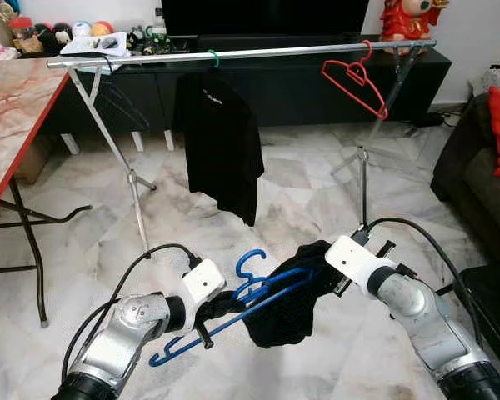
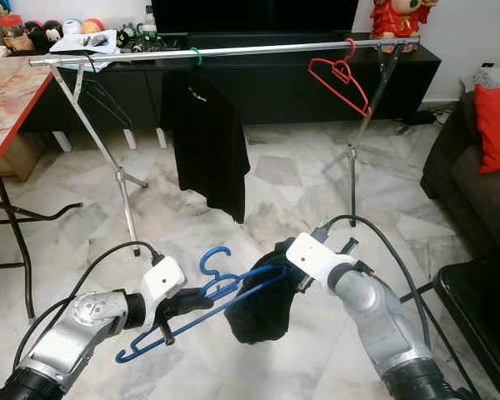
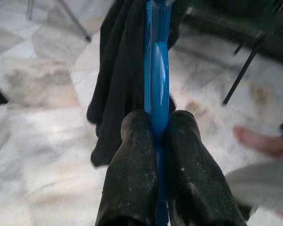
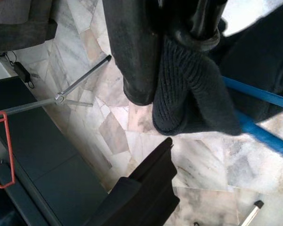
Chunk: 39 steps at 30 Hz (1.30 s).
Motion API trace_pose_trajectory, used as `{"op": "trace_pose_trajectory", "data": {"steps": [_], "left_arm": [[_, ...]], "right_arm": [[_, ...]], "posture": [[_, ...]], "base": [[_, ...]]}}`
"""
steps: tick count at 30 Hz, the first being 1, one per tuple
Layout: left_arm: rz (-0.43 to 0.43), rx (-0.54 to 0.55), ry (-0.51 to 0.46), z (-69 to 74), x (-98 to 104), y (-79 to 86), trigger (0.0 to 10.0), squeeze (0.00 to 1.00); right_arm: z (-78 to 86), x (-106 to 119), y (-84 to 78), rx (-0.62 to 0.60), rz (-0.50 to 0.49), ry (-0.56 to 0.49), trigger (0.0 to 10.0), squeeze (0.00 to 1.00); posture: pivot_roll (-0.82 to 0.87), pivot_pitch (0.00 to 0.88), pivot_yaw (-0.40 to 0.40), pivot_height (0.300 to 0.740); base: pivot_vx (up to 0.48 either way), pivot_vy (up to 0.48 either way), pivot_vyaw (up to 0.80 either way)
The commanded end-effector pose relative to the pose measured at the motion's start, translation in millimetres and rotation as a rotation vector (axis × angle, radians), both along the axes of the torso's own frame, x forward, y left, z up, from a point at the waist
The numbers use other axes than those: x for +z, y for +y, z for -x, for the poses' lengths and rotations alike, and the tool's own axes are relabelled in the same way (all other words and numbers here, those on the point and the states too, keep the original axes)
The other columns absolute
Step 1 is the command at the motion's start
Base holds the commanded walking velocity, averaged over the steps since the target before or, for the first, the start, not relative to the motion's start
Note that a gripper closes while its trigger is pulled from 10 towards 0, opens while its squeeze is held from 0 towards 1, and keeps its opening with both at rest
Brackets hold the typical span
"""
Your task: Hang hanger
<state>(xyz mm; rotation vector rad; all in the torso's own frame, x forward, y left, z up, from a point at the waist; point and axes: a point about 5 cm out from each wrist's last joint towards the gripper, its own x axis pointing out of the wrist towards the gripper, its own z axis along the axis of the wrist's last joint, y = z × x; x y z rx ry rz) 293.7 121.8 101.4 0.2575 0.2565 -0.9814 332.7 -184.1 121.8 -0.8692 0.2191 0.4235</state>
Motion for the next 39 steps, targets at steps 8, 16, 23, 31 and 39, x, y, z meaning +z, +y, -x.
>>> {"op": "trace_pose_trajectory", "data": {"steps": [8,16,23,31,39], "left_arm": [[0.014,0.125,-0.109,-14.2,16.0,8.0,10.0,0.00],[-0.075,0.136,-0.075,-12.2,8.2,21.5,10.0,0.00],[-0.030,0.129,-0.097,-13.5,11.5,12.9,10.0,0.00],[0.045,0.090,-0.110,-13.8,18.4,-4.0,10.0,0.00],[0.083,0.008,-0.087,-7.5,17.8,-20.2,10.0,0.00]], "right_arm": [[0.5,0.8,9.6,0.003,-0.033,-0.007,10.0,0.00],[-2.2,-0.7,-1.7,-0.077,-0.030,-0.007,10.0,0.00],[-1.5,-0.9,3.9,-0.051,-0.032,0.003,10.0,0.00],[4.5,3.3,22.0,0.059,-0.095,0.021,10.0,0.00],[13.2,28.6,47.5,0.233,-0.248,-0.008,10.0,0.00]], "posture": [[-0.02,0.132,-0.018,0.740],[-0.02,0.136,-0.017,0.740],[-0.02,0.141,-0.019,0.740],[-0.02,0.143,-0.018,0.740],[-0.03,0.145,-0.017,0.740]], "base": [[0.000,0.000,0.00],[0.000,0.000,0.00],[0.000,0.000,0.00],[0.000,0.000,0.00],[0.000,0.000,0.00]]}}
